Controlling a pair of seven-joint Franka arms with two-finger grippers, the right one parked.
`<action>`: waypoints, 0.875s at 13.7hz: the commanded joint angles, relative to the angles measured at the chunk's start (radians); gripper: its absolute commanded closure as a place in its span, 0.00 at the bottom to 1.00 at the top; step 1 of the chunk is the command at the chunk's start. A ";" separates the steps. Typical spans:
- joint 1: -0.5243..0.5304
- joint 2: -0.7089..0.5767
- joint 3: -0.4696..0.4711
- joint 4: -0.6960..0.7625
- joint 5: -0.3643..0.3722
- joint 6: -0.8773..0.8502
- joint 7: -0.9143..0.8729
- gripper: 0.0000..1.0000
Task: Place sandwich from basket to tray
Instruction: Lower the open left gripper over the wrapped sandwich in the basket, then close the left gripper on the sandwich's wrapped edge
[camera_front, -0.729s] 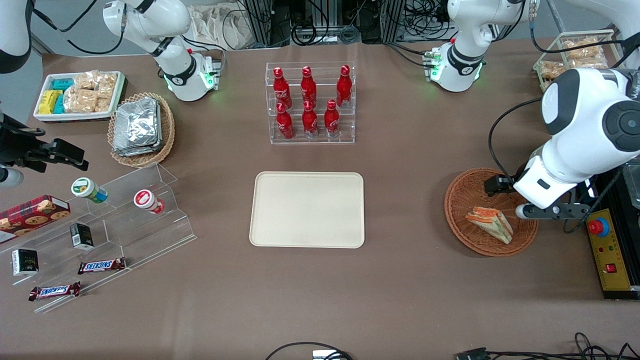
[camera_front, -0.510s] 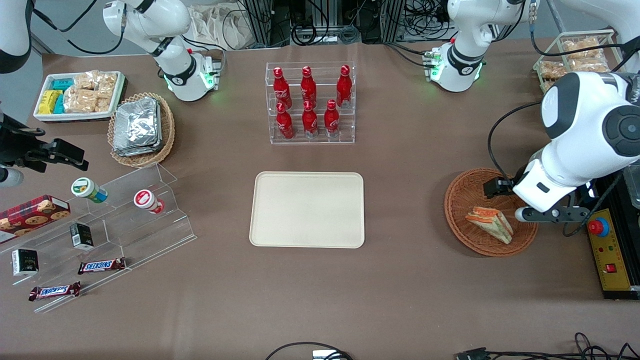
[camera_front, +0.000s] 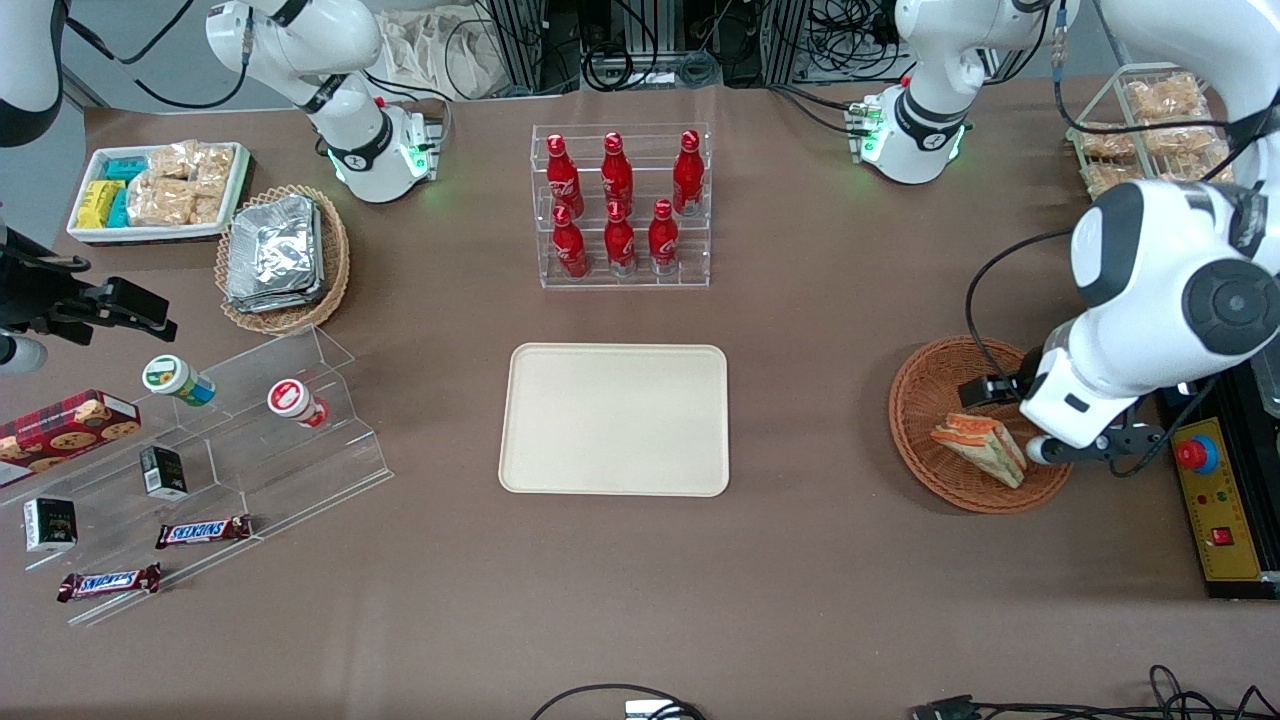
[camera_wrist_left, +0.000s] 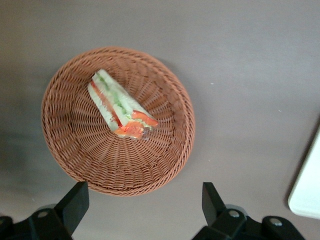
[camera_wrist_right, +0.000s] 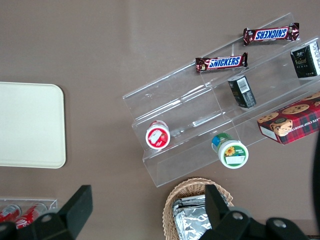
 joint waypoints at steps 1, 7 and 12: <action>0.007 0.000 0.000 -0.091 -0.001 0.106 -0.173 0.00; 0.008 0.020 0.040 -0.225 0.003 0.318 -0.368 0.00; 0.008 0.054 0.071 -0.296 0.003 0.481 -0.378 0.00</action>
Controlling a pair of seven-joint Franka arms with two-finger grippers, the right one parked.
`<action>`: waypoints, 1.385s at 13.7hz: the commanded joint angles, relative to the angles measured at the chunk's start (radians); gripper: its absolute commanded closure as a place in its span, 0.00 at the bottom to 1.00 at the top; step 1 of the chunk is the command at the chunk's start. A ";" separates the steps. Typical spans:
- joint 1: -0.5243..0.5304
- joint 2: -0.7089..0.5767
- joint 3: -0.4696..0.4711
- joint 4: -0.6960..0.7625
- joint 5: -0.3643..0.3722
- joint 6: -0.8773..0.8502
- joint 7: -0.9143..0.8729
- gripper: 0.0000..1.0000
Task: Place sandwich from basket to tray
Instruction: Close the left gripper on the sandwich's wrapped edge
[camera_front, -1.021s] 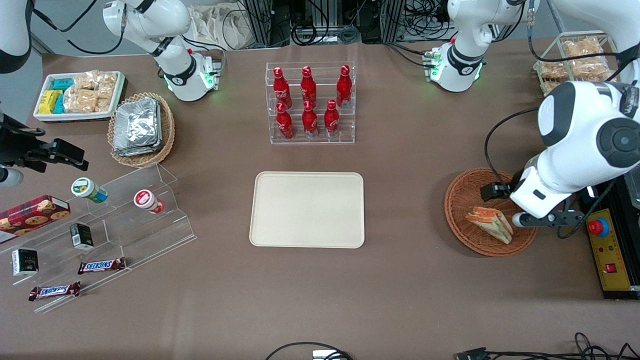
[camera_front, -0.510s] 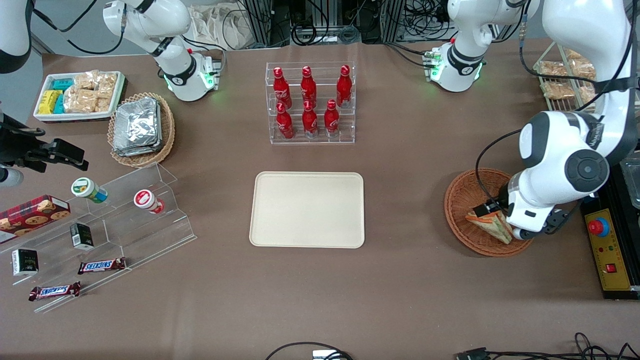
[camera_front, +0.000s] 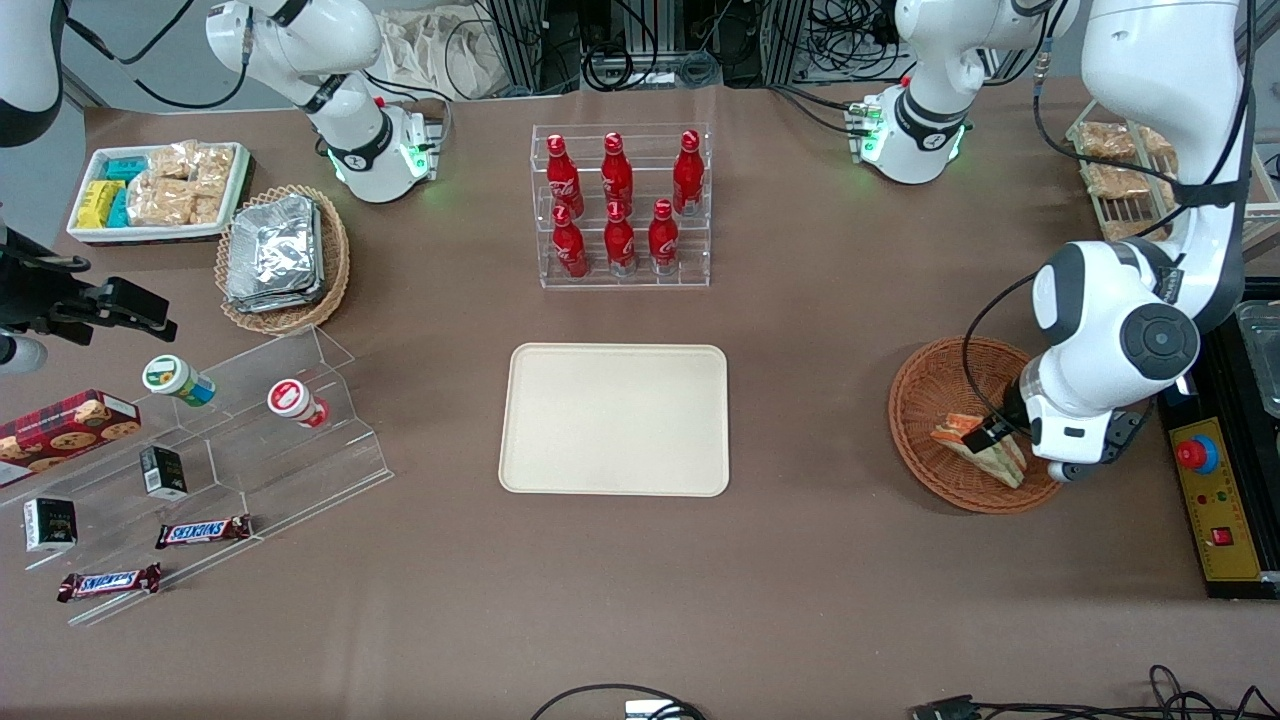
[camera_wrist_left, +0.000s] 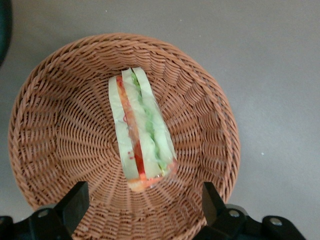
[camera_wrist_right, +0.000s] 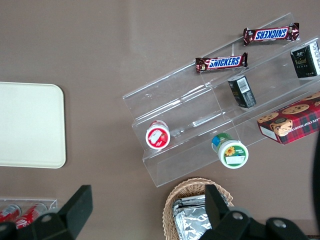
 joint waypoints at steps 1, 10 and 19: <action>0.001 0.025 0.003 -0.014 0.001 0.071 -0.018 0.00; 0.025 0.120 0.003 0.037 -0.015 0.114 -0.027 0.00; 0.045 0.111 0.001 0.048 -0.008 0.061 0.178 1.00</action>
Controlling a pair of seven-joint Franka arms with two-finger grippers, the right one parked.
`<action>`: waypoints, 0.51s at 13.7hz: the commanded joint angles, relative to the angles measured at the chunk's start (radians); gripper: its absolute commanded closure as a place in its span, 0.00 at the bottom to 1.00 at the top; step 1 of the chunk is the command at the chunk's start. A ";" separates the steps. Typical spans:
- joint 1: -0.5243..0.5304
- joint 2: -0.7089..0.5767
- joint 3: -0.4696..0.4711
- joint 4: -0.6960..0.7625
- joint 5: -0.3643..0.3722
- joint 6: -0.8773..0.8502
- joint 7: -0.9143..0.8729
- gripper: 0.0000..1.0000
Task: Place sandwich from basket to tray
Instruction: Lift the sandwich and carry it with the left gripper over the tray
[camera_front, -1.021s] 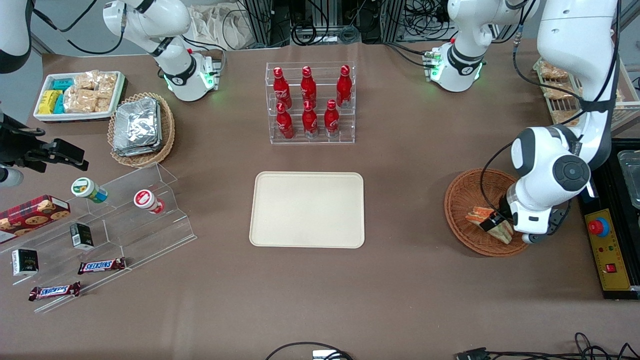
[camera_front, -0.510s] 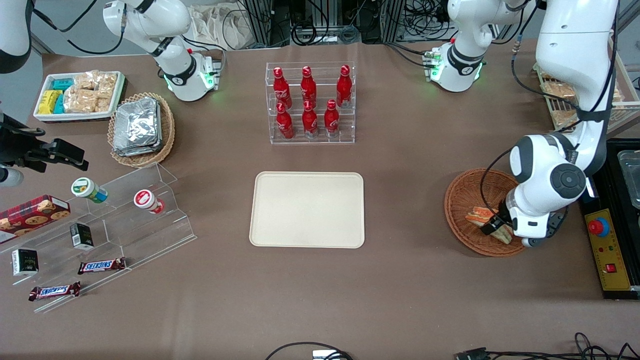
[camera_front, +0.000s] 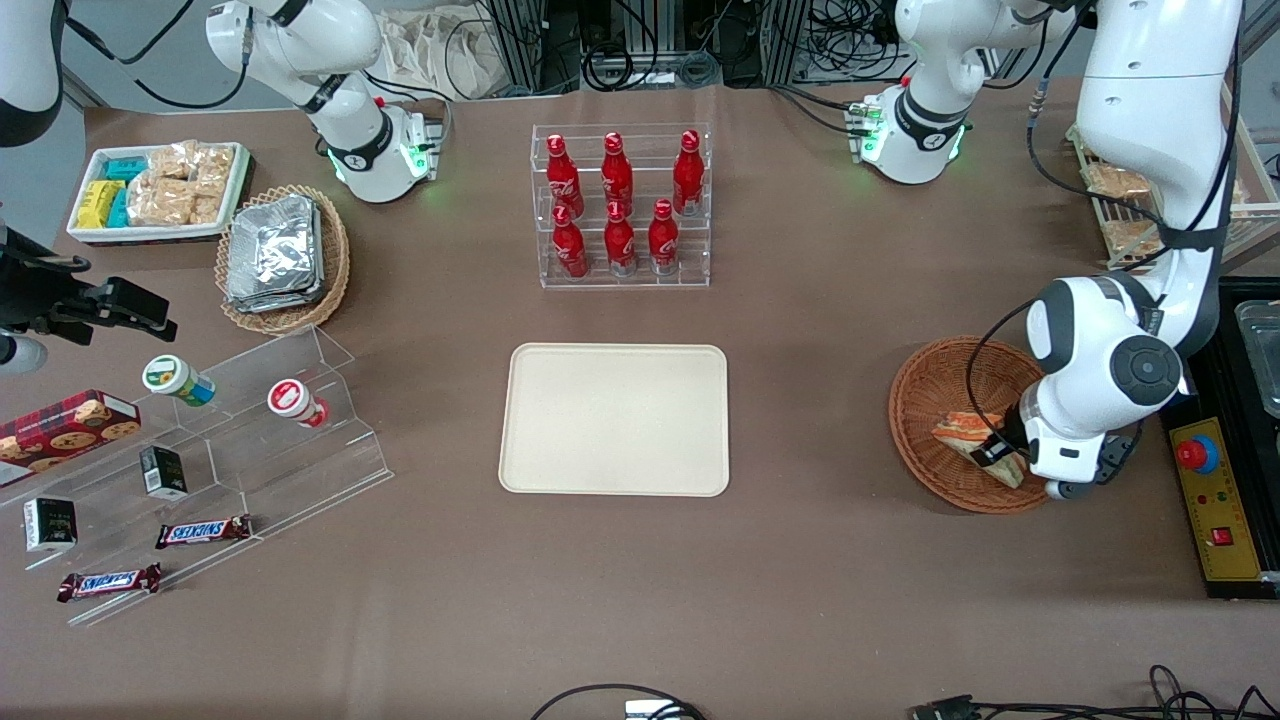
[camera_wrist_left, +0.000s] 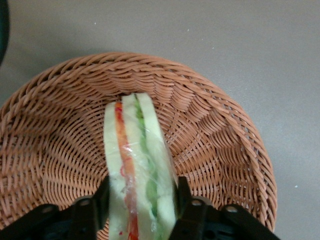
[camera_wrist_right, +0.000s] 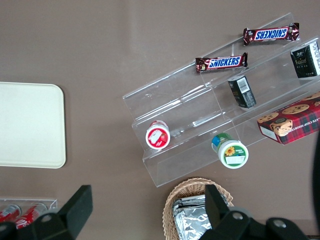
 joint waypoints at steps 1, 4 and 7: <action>0.005 -0.017 -0.003 0.042 -0.007 -0.089 0.080 1.00; -0.007 -0.015 -0.013 0.211 -0.009 -0.374 0.121 1.00; -0.056 -0.006 -0.023 0.379 -0.001 -0.563 0.192 1.00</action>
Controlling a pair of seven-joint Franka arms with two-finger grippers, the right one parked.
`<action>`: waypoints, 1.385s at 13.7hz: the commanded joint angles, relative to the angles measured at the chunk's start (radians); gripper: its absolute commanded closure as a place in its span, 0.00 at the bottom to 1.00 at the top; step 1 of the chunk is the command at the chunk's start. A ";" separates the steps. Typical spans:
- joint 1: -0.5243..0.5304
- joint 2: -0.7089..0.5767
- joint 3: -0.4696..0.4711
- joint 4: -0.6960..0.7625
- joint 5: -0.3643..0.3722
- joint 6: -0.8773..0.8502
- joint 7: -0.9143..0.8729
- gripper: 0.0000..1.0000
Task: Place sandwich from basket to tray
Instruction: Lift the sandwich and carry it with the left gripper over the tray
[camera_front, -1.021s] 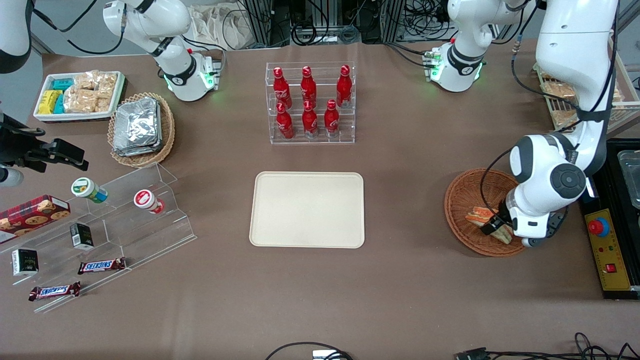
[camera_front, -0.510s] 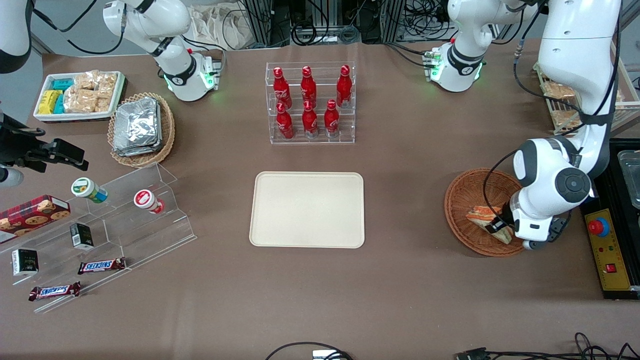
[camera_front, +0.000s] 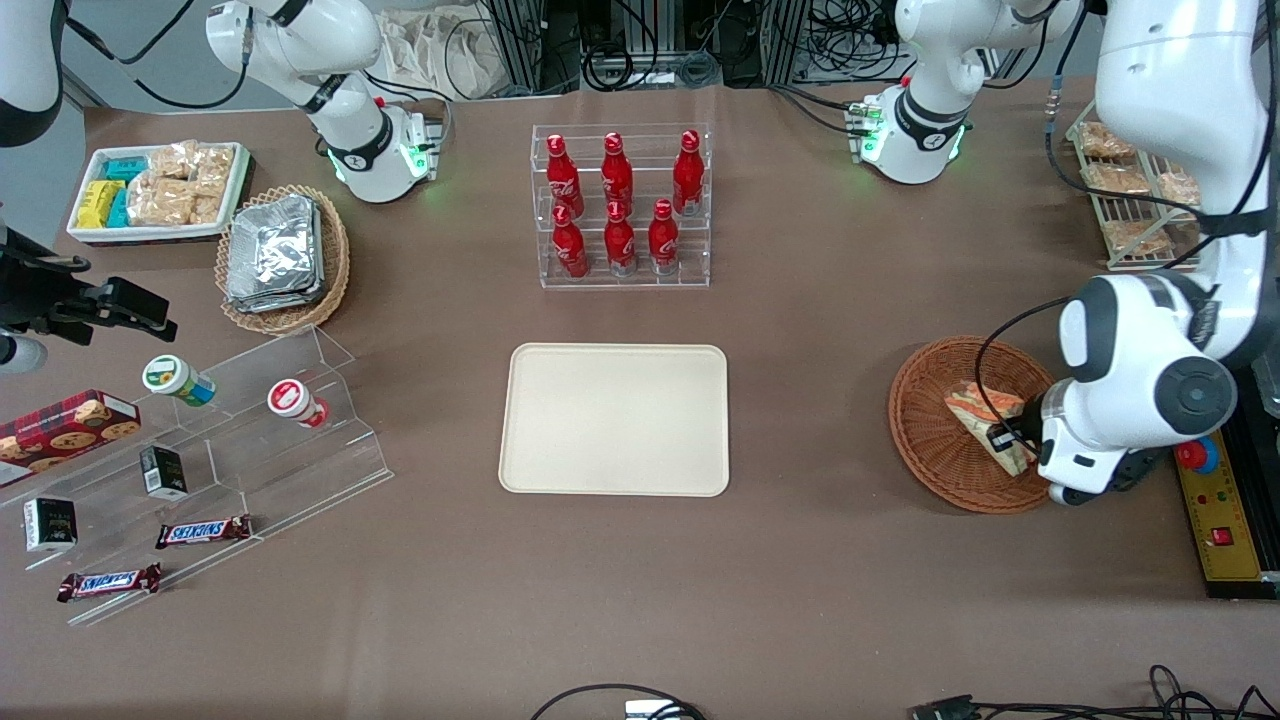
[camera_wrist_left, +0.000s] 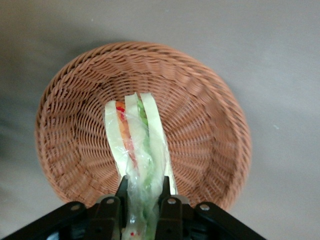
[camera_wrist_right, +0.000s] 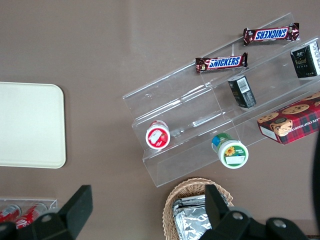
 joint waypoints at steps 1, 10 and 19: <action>-0.062 0.007 -0.002 0.135 0.000 -0.119 0.088 1.00; -0.387 0.103 -0.004 0.293 -0.013 -0.170 0.238 1.00; -0.628 0.326 -0.005 0.315 -0.013 0.137 -0.044 1.00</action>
